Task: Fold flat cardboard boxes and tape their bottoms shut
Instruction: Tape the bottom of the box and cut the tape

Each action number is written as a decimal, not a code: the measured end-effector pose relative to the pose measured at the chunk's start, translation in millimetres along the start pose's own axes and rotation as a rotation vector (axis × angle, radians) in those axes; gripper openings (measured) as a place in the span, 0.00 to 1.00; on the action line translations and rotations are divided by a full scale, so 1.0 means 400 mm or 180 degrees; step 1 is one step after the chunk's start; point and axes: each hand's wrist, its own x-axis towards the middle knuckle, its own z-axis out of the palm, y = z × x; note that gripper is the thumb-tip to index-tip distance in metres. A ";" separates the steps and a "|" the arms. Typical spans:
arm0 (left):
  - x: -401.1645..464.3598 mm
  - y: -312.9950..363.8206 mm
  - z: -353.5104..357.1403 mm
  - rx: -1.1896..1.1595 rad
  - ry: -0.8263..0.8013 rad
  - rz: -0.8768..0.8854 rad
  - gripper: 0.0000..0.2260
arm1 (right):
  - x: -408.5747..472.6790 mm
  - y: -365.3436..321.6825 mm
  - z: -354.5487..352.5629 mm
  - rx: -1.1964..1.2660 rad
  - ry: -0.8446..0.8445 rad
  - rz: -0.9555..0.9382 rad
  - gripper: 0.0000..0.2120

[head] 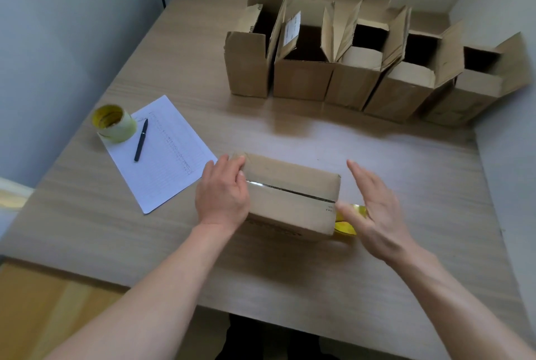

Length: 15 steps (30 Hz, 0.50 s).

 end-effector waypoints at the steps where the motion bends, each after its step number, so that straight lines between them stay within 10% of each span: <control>1: 0.005 0.005 -0.004 0.0299 -0.0127 -0.0093 0.15 | 0.018 -0.018 0.004 0.0025 0.0034 0.0043 0.34; 4: 0.008 0.037 -0.001 0.1301 -0.0635 -0.0125 0.16 | 0.061 -0.066 0.054 -0.0608 -0.0467 0.0272 0.28; 10: -0.103 0.162 0.079 0.1413 -0.1818 0.1646 0.40 | 0.056 -0.054 0.075 -0.0777 -0.0692 0.0404 0.30; 15: 0.041 -0.042 -0.039 0.1478 -0.1569 0.0371 0.34 | 0.059 -0.072 0.076 -0.0601 -0.0781 0.0506 0.26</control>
